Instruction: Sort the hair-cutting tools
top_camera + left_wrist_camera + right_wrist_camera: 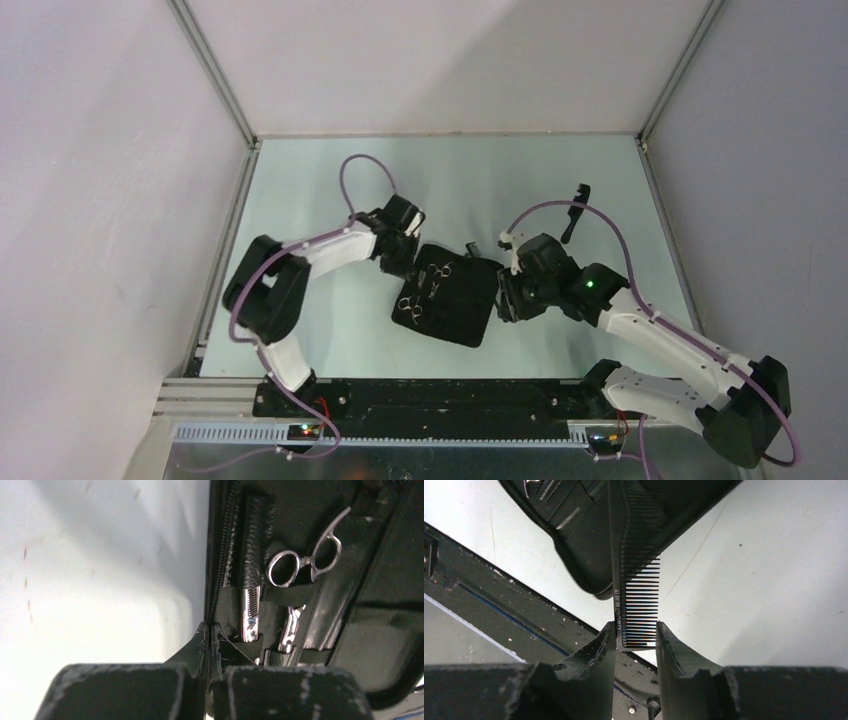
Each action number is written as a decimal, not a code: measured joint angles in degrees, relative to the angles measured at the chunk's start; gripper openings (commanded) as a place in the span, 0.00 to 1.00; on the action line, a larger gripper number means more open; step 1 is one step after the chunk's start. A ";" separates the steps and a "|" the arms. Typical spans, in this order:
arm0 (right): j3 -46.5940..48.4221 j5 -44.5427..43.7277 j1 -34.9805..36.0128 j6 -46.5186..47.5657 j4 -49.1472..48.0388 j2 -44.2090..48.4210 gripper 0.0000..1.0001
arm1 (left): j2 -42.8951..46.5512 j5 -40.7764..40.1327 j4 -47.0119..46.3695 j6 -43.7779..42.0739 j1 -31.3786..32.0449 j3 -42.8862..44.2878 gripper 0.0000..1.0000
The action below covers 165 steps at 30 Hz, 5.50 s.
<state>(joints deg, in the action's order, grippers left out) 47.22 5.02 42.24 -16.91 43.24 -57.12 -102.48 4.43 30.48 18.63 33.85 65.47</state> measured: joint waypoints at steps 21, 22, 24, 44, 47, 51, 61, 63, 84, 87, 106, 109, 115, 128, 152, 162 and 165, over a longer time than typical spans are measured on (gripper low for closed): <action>6.19 -0.85 15.21 -2.32 7.17 -16.39 0.00 | 44.24 -7.48 -5.62 31.32 1.01 -36.68 0.28; 6.19 -0.85 15.63 -2.47 7.65 -16.92 0.00 | 45.53 -7.52 -5.57 32.09 1.18 -37.48 0.37; 6.19 -0.85 16.09 -2.60 8.37 -17.86 0.00 | 48.17 -8.33 -5.11 33.53 1.31 -38.25 0.49; 13.16 -8.24 16.94 -2.51 14.97 -28.11 0.00 | 17.75 -13.16 -6.73 17.55 -1.88 -7.54 0.39; 13.66 -9.31 16.94 -2.45 15.58 -29.31 0.00 | 10.21 -11.52 -7.23 15.45 -1.90 -2.97 0.34; 14.16 -10.32 16.92 -2.03 16.06 -31.08 0.00 | 3.91 -9.57 -7.48 13.92 -1.99 0.55 0.30; 17.00 -12.20 16.87 -0.37 16.57 -35.41 0.00 | -4.22 -6.40 -9.60 13.22 -2.01 2.05 0.22; 18.03 -12.70 16.79 0.04 16.68 -36.83 0.00 | -4.33 -6.05 -9.84 13.22 -2.10 2.05 0.21; 24.24 -11.13 11.34 3.13 12.24 -44.06 0.00 | -4.79 -3.48 -12.55 13.38 -2.86 0.98 0.15; 24.74 -9.73 10.16 3.58 11.08 -44.65 0.00 | -4.79 -3.19 -12.76 13.38 -2.91 0.90 0.14; 28.68 -7.08 7.76 3.80 5.33 -50.45 0.00 | -4.72 -2.45 -14.05 13.49 -3.13 0.20 0.12; 28.76 -7.10 7.76 3.52 4.79 -51.17 0.01 | -4.72 -2.43 -14.05 13.49 -3.13 0.20 0.12; 28.79 -7.43 7.78 2.95 4.46 -51.98 0.28 | -4.72 -2.43 -14.08 13.49 -3.13 0.20 0.14; 28.76 -7.10 7.45 1.68 5.33 -46.07 0.65 | -4.70 -2.16 -14.53 13.97 -3.13 0.20 0.36; 29.11 -7.45 -32.89 6.05 -0.26 -38.88 0.70 | 38.34 -11.54 0.15 8.09 -12.04 -2.29 1.00; 29.81 -8.44 -41.24 6.45 -7.54 -47.12 0.63 | 61.05 -28.41 0.57 -3.34 -13.81 -14.53 1.00; 31.78 -9.73 -42.10 6.45 -8.94 -50.25 0.62 | 65.55 -32.54 -1.42 -5.31 -13.90 -21.40 1.00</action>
<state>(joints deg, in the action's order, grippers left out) 79.00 -4.71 0.14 -10.46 34.30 -107.37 -36.93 -28.12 29.06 13.32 19.94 44.07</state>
